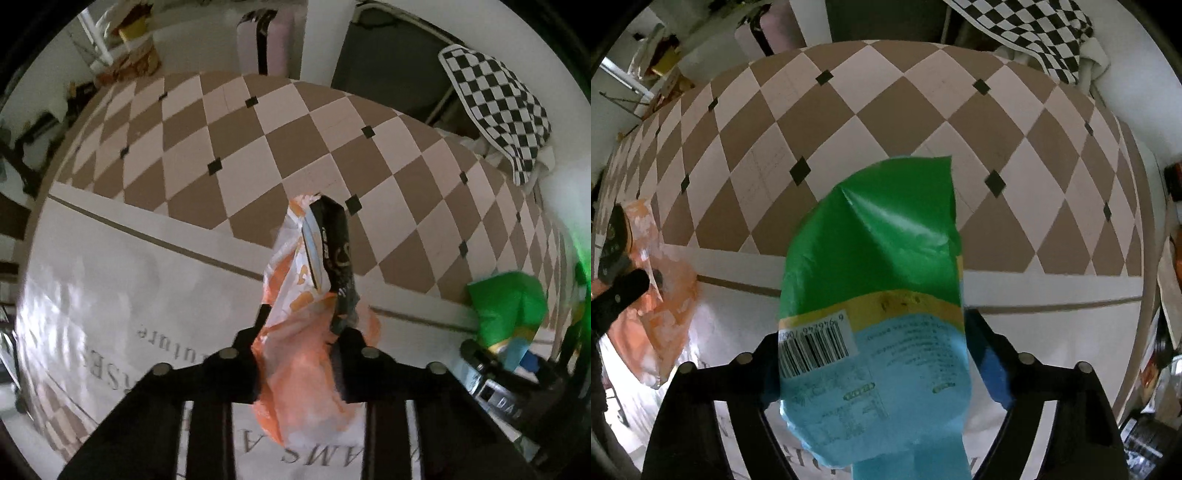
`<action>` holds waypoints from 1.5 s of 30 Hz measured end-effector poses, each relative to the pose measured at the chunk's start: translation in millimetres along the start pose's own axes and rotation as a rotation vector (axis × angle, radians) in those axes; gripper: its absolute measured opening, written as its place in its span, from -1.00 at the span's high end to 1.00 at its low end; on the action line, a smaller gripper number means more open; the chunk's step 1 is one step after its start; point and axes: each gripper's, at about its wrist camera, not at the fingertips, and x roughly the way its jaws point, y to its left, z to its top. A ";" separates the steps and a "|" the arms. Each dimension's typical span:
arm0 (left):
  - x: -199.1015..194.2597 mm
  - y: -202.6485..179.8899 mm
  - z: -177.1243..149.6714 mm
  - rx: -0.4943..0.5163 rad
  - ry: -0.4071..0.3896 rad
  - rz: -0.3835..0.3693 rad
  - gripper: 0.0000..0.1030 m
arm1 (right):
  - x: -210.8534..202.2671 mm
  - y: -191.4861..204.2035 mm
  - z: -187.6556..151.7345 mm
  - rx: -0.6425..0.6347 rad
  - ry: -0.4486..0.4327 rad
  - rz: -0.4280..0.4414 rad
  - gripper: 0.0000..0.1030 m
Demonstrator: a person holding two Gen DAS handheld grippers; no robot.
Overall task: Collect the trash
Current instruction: 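Grasp the orange plastic bag with the left tool while the right tool grasps the green-blue snack bag, then carry both bags over the trash bin and open both tools to drop them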
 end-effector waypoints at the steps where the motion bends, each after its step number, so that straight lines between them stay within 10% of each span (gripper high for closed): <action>1: -5.6 2.6 -4.0 0.015 -0.014 0.010 0.59 | -0.8 -1.6 -2.3 0.005 -0.002 0.004 -0.61; 16: -98.3 25.6 -98.3 0.169 -0.180 0.013 0.70 | -52.4 -1.5 -107.0 0.096 -0.095 0.118 -0.52; 27: -177.6 118.4 -251.9 0.282 -0.258 -0.120 0.70 | -154.8 87.0 -342.8 0.238 -0.236 0.185 -0.52; 37: -158.0 182.4 -382.4 0.325 -0.070 -0.200 0.70 | -157.4 144.0 -589.0 0.359 -0.146 0.192 -0.52; 45: -55.6 200.1 -468.6 0.272 0.168 -0.163 0.69 | -52.9 156.0 -692.0 0.400 0.049 0.206 -0.52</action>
